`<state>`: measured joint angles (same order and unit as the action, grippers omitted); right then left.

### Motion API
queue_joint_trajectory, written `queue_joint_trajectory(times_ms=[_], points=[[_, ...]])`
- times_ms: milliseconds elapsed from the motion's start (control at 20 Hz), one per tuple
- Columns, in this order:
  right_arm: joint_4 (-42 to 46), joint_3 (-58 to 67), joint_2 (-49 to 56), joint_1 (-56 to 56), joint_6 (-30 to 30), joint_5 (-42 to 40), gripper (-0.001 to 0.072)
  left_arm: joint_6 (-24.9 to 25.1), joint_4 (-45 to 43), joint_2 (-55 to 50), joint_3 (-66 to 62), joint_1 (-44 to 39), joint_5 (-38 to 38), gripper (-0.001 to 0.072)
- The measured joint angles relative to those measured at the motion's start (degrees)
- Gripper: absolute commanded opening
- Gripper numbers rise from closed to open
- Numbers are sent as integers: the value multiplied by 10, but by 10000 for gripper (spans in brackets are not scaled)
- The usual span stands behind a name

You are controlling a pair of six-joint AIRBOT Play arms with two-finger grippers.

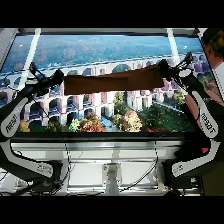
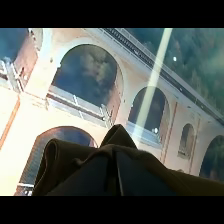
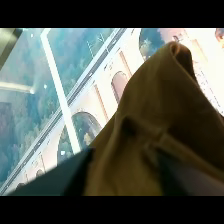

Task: Fold the clothes and pants, and hang the long-sleeved shirts on hangers.

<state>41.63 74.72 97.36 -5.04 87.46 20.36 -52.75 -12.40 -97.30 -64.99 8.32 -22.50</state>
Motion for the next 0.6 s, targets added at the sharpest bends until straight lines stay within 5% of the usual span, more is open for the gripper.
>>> queue_joint_trajectory(times_ms=[50,100,600], points=[[4,1,1,0,0,2,525,0,0,0,0,0,1,632],[7,1,1,0,0,5,525,0,0,0,0,0,1,714],[33,3,2,0,-2,67,525,2,-68,3,-1,59,-120,700]])
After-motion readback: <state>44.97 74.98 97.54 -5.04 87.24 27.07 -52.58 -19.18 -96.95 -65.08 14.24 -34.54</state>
